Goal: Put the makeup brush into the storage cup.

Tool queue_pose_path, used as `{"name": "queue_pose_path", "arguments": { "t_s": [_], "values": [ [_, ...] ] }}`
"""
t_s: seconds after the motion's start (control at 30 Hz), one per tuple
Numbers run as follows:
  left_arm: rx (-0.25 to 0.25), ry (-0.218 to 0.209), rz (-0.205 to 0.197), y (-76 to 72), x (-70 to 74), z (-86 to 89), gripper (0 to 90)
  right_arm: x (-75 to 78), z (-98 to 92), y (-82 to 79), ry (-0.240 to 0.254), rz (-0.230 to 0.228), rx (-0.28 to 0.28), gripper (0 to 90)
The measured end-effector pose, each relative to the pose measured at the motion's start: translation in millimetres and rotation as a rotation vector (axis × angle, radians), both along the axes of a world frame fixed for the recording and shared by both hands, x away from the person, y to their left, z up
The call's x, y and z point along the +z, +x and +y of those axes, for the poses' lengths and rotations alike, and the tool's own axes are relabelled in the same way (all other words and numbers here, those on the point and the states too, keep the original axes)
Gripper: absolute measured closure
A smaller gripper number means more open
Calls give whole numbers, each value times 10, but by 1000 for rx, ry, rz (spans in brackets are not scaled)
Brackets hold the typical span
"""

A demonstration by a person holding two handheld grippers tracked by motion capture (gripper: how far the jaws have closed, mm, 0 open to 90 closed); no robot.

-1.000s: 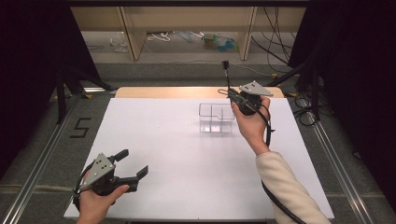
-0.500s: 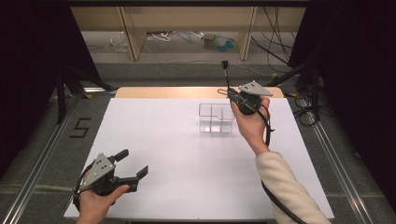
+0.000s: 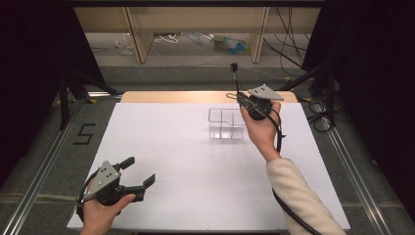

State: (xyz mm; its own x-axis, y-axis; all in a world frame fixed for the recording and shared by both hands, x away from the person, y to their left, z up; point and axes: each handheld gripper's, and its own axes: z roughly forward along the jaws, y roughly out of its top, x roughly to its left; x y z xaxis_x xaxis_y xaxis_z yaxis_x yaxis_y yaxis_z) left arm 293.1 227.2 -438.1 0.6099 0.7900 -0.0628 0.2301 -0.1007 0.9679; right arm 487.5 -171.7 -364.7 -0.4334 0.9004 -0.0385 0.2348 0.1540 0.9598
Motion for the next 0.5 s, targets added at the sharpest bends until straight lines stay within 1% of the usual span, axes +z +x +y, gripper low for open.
{"name": "queue_pose_path", "arguments": {
  "t_s": [0.37,0.47,0.5],
  "values": [
    [-1,-2,2,2,-2,-2,81,-1,17,10,-5,4,6,857],
    [-1,-2,2,2,-3,-4,81,-5,42,16,6,3,8,857],
    [-1,0,2,2,-3,-2,82,-3,44,18,1,3,8,857]
  ]
}}
